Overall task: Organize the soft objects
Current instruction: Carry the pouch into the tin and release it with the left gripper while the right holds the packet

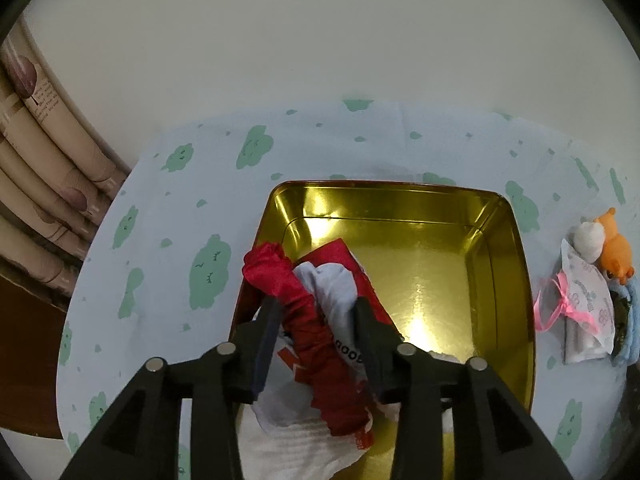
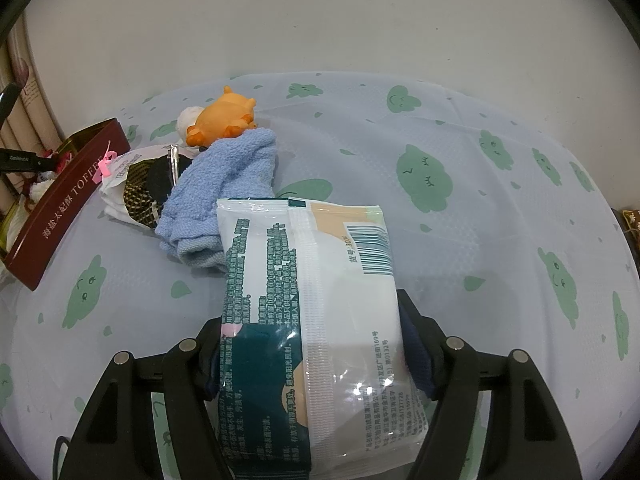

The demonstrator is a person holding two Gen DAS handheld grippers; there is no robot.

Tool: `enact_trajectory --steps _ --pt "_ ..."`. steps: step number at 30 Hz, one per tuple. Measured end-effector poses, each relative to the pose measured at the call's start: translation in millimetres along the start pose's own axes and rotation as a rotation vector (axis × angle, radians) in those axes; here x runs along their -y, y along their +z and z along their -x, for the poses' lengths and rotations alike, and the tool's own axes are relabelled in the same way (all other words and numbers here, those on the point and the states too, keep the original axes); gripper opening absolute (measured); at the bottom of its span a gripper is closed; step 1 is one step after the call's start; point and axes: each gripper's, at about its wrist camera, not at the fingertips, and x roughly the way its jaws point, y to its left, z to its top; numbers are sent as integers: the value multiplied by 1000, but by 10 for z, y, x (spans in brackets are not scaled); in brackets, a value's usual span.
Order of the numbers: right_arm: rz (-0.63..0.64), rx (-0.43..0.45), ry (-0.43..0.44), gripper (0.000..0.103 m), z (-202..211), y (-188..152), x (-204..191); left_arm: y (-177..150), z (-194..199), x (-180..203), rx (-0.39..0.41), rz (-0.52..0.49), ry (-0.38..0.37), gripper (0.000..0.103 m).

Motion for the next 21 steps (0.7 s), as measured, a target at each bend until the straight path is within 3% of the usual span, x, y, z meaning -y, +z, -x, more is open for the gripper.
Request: enact_trajectory --steps 8,21 --pt "1 0 -1 69 -1 2 0 22 188 -48 -1 37 -67 39" --pt "1 -1 3 70 2 -1 -1 -413 887 -180 197 133 -24 39"
